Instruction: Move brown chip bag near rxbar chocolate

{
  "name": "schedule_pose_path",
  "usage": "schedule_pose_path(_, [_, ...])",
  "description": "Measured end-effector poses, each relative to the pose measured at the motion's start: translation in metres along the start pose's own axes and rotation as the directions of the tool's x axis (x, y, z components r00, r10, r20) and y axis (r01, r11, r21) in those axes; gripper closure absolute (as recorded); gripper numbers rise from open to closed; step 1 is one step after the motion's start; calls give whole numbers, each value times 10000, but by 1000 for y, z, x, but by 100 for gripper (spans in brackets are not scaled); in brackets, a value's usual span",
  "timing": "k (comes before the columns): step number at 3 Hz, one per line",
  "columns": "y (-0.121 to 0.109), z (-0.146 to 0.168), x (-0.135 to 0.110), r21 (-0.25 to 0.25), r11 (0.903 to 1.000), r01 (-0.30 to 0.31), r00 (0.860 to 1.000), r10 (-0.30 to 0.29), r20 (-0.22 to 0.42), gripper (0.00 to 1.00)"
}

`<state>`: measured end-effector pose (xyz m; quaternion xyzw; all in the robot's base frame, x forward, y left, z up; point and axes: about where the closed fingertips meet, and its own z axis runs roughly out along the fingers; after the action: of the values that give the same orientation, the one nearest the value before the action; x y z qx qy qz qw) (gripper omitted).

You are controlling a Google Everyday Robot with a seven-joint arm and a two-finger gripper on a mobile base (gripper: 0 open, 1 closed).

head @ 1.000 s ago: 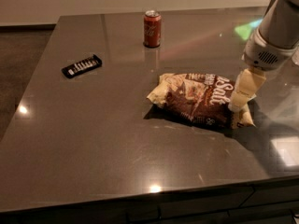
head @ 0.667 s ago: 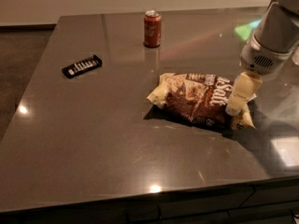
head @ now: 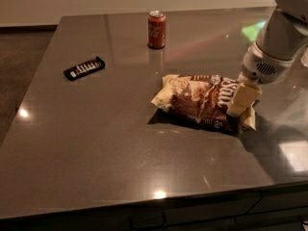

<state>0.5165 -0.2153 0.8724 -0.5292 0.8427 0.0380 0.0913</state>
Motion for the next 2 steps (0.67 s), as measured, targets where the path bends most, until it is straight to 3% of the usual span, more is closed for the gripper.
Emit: schedule_pose_path(2, [6,-16,-40,-165,9998,134,9961,-120,869,87])
